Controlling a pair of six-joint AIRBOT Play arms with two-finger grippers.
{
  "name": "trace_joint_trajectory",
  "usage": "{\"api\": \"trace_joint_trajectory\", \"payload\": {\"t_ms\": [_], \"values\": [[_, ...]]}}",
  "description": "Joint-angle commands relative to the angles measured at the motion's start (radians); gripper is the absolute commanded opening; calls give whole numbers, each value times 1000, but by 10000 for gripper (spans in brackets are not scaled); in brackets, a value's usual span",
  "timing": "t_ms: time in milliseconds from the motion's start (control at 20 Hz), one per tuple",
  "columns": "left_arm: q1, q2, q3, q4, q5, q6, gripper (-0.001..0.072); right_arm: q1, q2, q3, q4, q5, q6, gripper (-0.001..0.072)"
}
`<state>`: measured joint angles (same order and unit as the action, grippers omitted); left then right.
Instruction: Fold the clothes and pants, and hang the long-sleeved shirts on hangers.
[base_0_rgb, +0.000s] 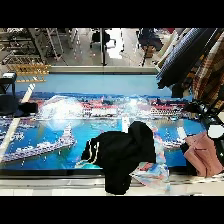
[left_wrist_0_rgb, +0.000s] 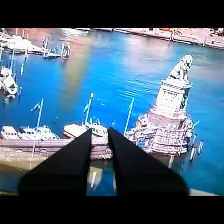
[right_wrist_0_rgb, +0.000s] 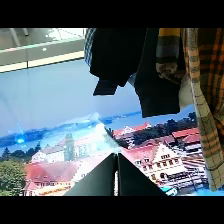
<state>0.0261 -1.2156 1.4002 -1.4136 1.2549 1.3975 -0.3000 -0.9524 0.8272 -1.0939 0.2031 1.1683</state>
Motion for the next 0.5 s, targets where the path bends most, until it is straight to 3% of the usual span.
{"api": "trace_joint_trajectory", "payload": {"t_ms": [0,200,300,350,450], "values": [[-11,-42,0,-158,72,42,691,2,0,0,46,-9,1,24],[-83,-120,-29,-602,121,299,684,2,19,0,220,90,1,25],[-146,-148,-70,-782,122,359,684,2,51,0,223,218,-2,25],[-187,-161,-84,-795,122,362,684,1,60,0,217,262,-8,59],[-275,-190,-95,-795,122,361,684,0,60,0,159,394,-10,432]]}}
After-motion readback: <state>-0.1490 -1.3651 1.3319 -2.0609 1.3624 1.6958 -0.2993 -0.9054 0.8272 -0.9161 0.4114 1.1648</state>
